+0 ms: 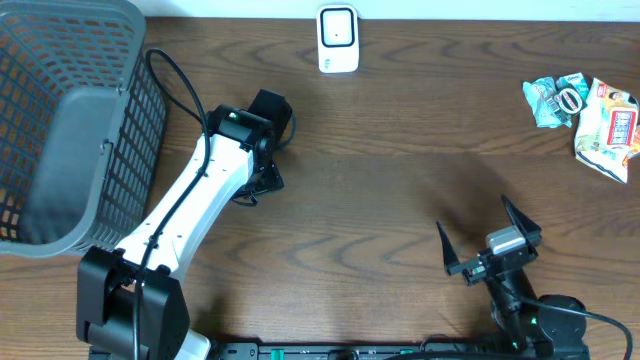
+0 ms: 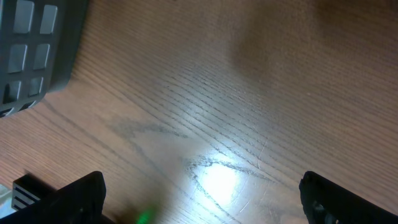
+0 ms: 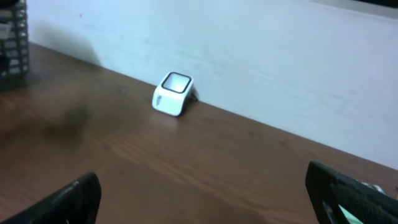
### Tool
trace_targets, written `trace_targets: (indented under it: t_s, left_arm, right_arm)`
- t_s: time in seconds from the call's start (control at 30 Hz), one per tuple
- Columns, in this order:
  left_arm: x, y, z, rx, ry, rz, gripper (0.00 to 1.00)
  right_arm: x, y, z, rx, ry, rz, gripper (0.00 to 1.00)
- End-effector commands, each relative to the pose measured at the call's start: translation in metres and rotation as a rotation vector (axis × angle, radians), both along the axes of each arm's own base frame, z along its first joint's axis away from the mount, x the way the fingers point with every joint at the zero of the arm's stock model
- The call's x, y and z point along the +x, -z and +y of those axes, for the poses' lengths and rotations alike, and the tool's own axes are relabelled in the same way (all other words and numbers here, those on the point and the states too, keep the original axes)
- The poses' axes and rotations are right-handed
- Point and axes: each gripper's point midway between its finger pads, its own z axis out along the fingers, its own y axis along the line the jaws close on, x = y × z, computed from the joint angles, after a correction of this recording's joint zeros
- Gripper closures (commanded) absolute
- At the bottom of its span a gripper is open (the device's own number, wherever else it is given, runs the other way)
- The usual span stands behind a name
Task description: Scan the item barcode
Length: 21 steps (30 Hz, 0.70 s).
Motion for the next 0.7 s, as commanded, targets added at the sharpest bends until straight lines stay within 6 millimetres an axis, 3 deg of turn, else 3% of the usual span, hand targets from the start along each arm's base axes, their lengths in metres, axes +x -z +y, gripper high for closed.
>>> trace_targets:
  t_s: [0.0,0.37,0.67]
  left_arm:
    - [-0.001,-0.001,0.004,0.017,-0.010,-0.003,0.02]
    - [-0.001,-0.001,0.004,0.017,-0.010,-0.003,0.02]
    - [-0.001,-0.001,0.004,0.017,-0.010,-0.003,0.02]
  right_arm:
    - [0.009,0.012,-0.012,0.083,0.076,0.021,0.01]
    - [0.025,0.034,-0.028,0.185,0.168,-0.014,0.01]
    - [0.027,0.061,-0.043,0.251,0.271,0.085,0.01]
